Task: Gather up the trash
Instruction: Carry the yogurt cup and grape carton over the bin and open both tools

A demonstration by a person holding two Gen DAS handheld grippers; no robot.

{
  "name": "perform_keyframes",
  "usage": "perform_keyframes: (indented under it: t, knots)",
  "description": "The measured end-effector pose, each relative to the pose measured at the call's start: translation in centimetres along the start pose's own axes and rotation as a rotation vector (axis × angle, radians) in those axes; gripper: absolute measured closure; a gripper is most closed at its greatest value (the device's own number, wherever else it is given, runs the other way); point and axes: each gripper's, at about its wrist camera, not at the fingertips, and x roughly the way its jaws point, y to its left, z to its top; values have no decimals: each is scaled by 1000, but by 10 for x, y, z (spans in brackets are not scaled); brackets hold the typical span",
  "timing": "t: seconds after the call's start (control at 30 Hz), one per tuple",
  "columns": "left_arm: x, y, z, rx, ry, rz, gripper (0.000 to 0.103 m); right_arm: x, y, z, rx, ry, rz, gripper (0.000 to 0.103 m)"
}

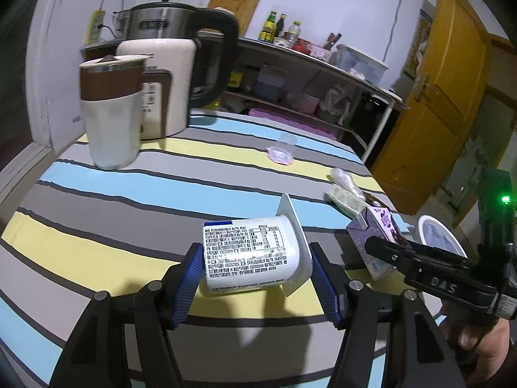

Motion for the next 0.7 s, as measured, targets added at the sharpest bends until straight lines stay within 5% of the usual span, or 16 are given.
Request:
perform_keyframes:
  t: [0.7]
  knots:
    - [-16, -104, -20, 150, 26, -130, 39, -92, -59, -42, 44, -86, -28, 46]
